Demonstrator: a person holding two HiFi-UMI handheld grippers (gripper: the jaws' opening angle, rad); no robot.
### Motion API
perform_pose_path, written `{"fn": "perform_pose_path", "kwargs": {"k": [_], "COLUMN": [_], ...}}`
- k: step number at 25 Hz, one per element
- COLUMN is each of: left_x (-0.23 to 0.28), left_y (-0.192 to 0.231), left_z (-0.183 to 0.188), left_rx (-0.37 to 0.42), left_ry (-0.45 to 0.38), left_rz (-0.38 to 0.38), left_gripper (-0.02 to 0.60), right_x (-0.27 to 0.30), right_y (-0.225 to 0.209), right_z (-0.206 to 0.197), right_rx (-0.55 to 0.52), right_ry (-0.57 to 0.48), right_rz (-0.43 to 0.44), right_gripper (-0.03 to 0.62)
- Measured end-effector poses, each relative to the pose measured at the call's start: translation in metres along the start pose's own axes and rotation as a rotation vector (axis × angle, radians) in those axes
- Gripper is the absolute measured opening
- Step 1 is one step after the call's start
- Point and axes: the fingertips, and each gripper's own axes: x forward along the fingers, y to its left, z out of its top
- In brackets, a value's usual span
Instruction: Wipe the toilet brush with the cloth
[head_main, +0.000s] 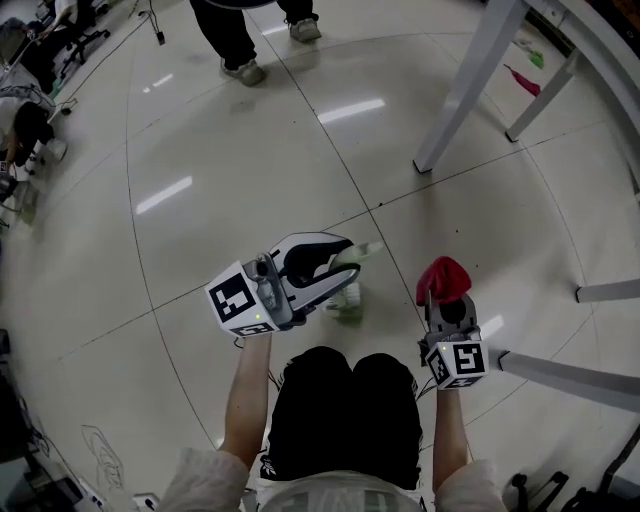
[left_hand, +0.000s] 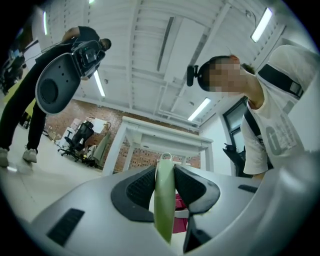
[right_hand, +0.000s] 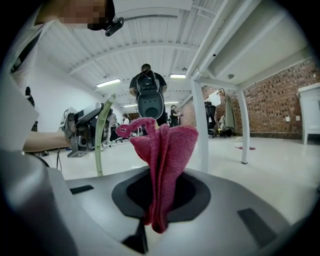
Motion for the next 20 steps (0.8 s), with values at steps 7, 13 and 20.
{"fn": "perform_pose_path", "kwargs": {"k": [7,13,20], "left_x": [-0.006,-0.007,-0.017], "left_y": [0.002,-0.003,0.006], "left_z": [-0.048,-0.074,-0.055], "left_rx": [-0.050,-0.070,-0.084], "left_ry": [0.050,0.071,-0.014], "left_rz": [0.010,-0.003,0.082], "left_gripper": [0.126,0.126,0.127], "right_x": [0.003,0.007,0.016], "right_y": [0.007,0.025,0.038], "right_z": [-0.032,-0.043,-0.040], "right_rx": [0.027,0.045,0.036], "right_ry": [0.035,0.047,0.053], "right_rz": [0.010,0.030,0.079], "right_gripper": [0.031,0.031,0.031]}}
